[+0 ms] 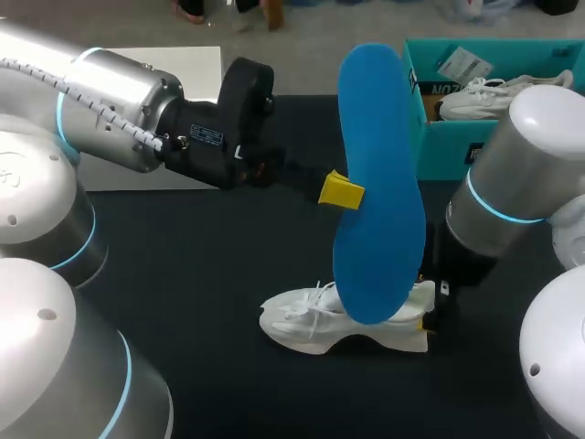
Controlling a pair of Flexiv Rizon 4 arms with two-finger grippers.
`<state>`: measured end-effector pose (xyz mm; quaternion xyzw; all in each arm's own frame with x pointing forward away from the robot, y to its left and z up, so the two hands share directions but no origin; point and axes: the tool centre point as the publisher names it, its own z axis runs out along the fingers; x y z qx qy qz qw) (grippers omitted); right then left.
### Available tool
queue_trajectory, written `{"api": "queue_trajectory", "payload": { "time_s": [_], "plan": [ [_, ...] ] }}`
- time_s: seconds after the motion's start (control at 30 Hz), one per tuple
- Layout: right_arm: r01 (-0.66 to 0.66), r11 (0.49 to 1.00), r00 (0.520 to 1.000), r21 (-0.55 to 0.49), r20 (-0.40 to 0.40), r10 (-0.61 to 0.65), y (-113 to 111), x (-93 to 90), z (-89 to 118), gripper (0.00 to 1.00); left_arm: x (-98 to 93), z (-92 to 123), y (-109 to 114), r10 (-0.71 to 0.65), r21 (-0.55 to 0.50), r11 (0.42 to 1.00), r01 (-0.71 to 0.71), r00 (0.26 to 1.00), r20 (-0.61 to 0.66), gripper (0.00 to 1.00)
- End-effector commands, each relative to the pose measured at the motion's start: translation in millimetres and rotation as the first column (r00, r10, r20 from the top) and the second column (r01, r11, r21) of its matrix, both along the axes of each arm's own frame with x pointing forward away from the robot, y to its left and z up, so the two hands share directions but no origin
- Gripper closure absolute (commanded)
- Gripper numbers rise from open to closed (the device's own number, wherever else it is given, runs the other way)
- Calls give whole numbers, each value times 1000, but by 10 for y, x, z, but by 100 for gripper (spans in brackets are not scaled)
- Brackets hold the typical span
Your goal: Take the shoe out of the shoebox, open the shoe tongue, remove and reinsert the insole, then place the shoe into the shoebox
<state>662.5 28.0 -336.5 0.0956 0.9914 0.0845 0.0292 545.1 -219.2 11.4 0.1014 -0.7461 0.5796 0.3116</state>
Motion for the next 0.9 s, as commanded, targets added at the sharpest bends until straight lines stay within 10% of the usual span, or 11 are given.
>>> {"api": "queue_trajectory", "payload": {
  "time_s": [0.03,0.9],
  "plan": [
    [-17,994,1000,-106,12,19,141,48,67,0,13,9,-20,-3,3,1000,3,1000,0,100],
    [-104,978,995,-181,-24,101,189,76,94,0,13,9,-20,-3,3,1000,3,1000,0,100]
  ]
}}
